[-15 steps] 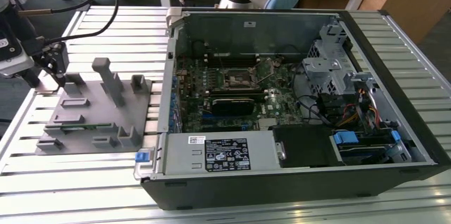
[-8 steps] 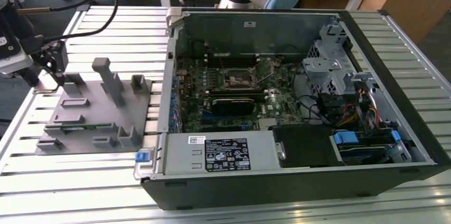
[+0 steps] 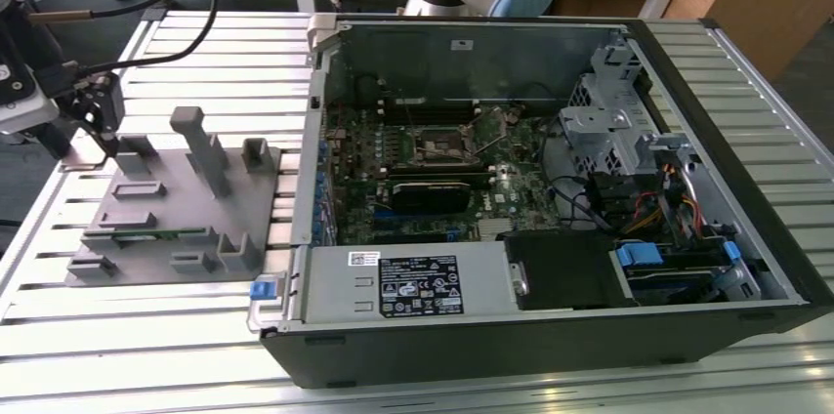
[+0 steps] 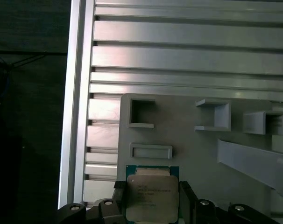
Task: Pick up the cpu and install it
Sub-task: 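Pick up the cpu and move it towards the insertion slot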
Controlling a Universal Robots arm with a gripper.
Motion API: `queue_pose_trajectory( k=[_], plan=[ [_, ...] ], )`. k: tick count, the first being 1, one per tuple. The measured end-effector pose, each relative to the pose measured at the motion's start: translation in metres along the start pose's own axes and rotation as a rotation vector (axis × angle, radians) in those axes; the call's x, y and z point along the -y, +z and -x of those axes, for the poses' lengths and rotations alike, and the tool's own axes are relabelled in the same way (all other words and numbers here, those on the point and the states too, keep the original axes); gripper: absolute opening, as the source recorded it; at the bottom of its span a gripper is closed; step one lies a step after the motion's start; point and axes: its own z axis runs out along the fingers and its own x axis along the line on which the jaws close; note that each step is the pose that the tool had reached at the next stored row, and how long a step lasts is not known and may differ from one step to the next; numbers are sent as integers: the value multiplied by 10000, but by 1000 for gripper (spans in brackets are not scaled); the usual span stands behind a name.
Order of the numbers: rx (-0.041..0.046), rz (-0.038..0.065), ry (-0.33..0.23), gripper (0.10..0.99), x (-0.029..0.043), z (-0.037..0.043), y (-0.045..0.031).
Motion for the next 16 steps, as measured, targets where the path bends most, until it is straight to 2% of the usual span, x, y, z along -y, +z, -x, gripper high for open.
queue_pose_trajectory(
  k=[16],
  plan=[
    [-1,0,0,541,-2,-1,-43]
  ],
)
